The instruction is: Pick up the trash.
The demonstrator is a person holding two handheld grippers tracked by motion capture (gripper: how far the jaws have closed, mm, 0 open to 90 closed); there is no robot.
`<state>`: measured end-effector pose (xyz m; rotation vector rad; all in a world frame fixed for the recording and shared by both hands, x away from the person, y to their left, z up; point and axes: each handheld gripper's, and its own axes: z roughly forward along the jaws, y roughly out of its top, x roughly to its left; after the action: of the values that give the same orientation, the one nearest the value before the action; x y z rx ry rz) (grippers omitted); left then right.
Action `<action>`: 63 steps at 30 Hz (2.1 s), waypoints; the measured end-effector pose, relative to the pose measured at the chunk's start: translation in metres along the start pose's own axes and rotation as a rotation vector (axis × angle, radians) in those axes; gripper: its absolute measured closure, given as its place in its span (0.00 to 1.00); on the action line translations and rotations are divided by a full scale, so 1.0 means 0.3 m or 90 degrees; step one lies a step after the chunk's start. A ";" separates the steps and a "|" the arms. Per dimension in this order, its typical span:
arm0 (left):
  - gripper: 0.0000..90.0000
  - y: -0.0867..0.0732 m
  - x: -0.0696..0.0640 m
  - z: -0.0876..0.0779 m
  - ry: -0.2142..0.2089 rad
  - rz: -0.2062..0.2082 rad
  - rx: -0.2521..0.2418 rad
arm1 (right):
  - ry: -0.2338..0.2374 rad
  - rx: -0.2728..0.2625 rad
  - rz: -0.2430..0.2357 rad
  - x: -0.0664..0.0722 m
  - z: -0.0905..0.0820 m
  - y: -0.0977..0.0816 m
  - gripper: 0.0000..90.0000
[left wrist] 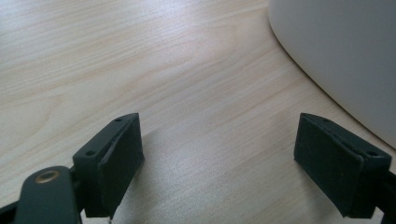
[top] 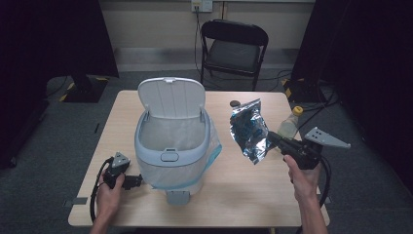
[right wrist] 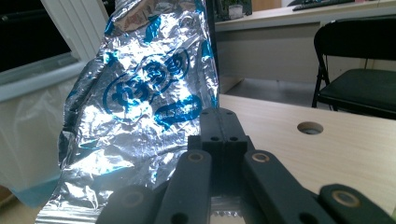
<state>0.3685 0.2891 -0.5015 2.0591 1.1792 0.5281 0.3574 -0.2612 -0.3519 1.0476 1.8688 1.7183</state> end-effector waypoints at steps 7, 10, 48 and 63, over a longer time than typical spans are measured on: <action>0.17 0.000 0.000 0.000 0.000 -0.001 0.000 | 0.006 -0.024 -0.006 0.007 -0.013 0.051 1.00; 0.17 0.000 -0.001 0.001 0.000 -0.002 -0.002 | 0.010 -0.032 -0.006 0.008 -0.013 0.063 1.00; 0.17 0.000 -0.001 0.001 0.000 -0.003 -0.002 | 0.139 -0.102 -0.063 0.242 0.186 0.295 1.00; 0.17 0.000 0.000 0.000 0.000 0.000 0.000 | 0.187 -0.081 -0.104 0.379 0.328 0.346 1.00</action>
<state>0.3685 0.2891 -0.5015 2.0593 1.1784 0.5283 0.3820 -0.1142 -0.2462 0.6030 1.9232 1.9455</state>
